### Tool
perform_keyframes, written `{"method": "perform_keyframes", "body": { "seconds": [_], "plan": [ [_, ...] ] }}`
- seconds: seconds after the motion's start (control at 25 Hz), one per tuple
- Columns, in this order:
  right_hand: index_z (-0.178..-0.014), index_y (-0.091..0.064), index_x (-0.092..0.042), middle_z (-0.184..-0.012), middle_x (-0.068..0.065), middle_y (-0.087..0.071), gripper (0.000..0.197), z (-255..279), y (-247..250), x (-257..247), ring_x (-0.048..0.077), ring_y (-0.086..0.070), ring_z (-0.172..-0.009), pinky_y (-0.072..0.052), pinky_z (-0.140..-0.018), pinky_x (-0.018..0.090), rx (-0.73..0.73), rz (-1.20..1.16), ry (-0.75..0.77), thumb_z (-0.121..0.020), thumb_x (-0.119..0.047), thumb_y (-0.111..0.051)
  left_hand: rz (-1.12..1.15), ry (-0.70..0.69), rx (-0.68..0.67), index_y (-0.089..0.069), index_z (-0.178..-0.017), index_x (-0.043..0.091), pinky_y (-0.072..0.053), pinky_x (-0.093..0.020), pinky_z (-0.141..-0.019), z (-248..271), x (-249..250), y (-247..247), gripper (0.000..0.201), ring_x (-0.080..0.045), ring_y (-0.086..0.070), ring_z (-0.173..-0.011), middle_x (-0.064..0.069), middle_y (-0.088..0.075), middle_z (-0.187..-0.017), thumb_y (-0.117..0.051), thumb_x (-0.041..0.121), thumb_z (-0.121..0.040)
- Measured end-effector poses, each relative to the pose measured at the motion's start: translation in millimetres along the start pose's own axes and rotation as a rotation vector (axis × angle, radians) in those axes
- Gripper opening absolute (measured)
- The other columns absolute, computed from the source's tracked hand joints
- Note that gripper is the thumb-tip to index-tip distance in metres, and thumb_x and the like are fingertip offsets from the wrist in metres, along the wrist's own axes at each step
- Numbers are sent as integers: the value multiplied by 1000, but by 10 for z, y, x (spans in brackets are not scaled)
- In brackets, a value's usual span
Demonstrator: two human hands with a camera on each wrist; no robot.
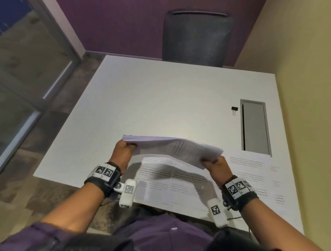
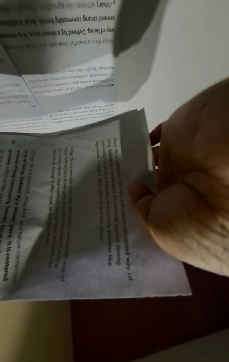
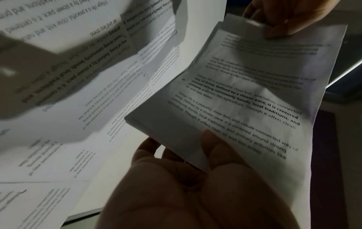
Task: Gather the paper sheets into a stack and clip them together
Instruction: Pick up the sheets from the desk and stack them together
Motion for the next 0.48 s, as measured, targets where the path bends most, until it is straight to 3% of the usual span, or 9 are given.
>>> {"method": "perform_keyframes", "body": {
  "seconds": [0.12, 0.28, 0.4, 0.48],
  "plan": [
    [-84, -61, 14, -68, 12, -55, 34, -126, -69, 153, 23, -49, -64, -41, -60, 40, 0, 22, -45, -76, -18, -70, -5, -36, 81, -70, -87, 15, -48, -21, -76, -45, -1, 45, 35, -6, -64, -78, 0, -68, -85, -52, -15, -87],
    [-95, -69, 1, -83, 19, -70, 13, -158, -292, 390, 34, -65, -75, -55, -70, 47, -65, 141, -90, -86, -3, -60, -89, 113, 84, -68, -102, 3, -47, -27, -69, -228, -447, 94, 25, -24, -61, -86, -4, -67, -87, -52, -10, -88],
    [-96, -68, 5, -84, 29, -70, 17, -149, -431, 544, 30, -63, -69, -56, -69, 56, -74, 224, -86, -87, -5, -57, -167, 140, 4, -68, -98, 6, -47, -25, -71, -290, -637, 92, 27, -24, -60, -91, -6, -67, -91, -49, -10, -87],
    [-92, -64, 11, -78, 30, -67, 29, -163, -462, 548, 25, -58, -63, -54, -63, 53, -29, 254, -98, -84, -16, -58, -137, 145, -1, -66, -101, 2, -47, -17, -62, -322, -637, 137, 25, -17, -58, -82, -6, -64, -89, -47, -9, -88]
  ]
}}
Point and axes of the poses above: each hand's wrist, its own z-axis away from the middle knuckle, its own y-axis out of the back of the hand, x = y × z, the point moved 8 cm from there along -z, towards the middle knuckle
